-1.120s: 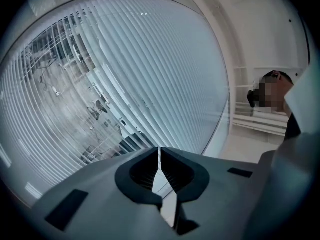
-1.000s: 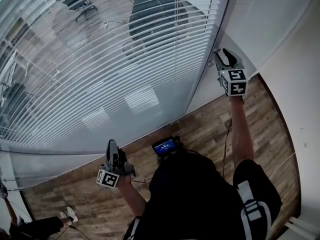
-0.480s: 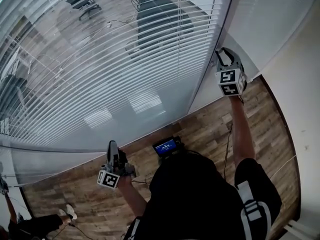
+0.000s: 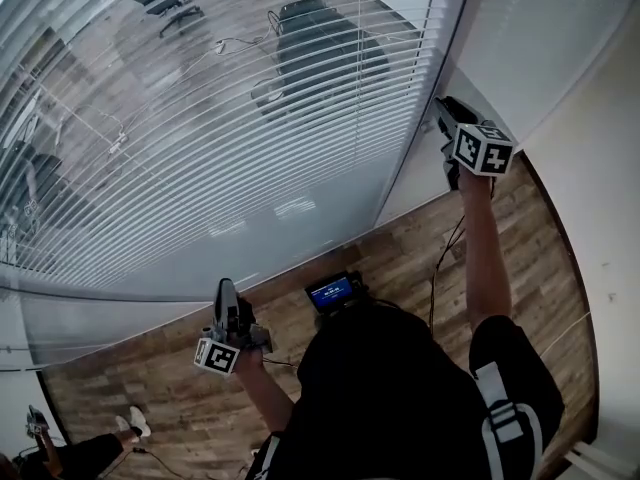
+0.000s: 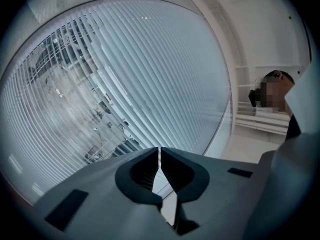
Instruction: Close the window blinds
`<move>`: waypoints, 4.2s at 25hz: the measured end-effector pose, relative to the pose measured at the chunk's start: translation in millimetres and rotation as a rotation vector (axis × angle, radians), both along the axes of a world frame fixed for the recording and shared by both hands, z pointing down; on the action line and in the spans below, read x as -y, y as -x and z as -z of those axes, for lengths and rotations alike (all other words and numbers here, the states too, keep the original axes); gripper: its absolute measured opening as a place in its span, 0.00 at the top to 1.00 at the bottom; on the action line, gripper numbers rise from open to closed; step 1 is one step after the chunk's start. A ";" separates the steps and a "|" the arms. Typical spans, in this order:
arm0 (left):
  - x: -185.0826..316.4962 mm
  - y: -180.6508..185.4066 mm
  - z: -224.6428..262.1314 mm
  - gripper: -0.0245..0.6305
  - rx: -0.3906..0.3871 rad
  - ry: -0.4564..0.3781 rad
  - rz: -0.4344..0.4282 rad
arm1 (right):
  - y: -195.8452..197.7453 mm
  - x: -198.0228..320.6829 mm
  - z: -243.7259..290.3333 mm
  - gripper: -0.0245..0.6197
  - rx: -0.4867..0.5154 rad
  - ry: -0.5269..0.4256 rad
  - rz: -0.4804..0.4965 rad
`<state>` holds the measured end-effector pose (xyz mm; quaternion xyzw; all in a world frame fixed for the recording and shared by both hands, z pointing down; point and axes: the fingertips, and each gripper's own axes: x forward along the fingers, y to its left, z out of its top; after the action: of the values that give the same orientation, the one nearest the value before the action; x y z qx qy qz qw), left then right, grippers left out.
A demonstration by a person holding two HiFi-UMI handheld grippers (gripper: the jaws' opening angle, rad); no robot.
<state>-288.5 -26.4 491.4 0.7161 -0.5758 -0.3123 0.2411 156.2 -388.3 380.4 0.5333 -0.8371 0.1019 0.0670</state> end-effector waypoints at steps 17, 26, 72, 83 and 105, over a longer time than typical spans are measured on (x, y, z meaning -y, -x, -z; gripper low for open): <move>4.4 -10.3 0.1 0.95 0.004 0.008 -0.024 | -1.1 -1.1 2.8 0.75 0.554 0.125 0.119; 8.6 -20.4 -2.5 0.95 0.009 0.007 -0.050 | 0.4 -10.5 1.1 0.68 -0.342 -0.232 -0.005; 14.0 -17.9 -12.0 0.95 -0.003 0.038 -0.040 | -7.5 -9.7 0.4 0.70 -0.042 -0.153 0.033; 10.7 -17.3 -15.6 0.95 -0.005 0.043 -0.026 | 13.4 -4.4 0.3 0.70 -0.610 -0.300 -0.009; 15.3 -23.5 -14.6 0.95 -0.011 0.037 -0.042 | -6.4 8.4 -7.4 0.76 0.660 0.231 0.097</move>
<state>-265.1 -41.7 506.0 0.7217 -0.5649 -0.3006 0.2640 162.6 -396.7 387.8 0.4201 -0.8209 0.3596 -0.1425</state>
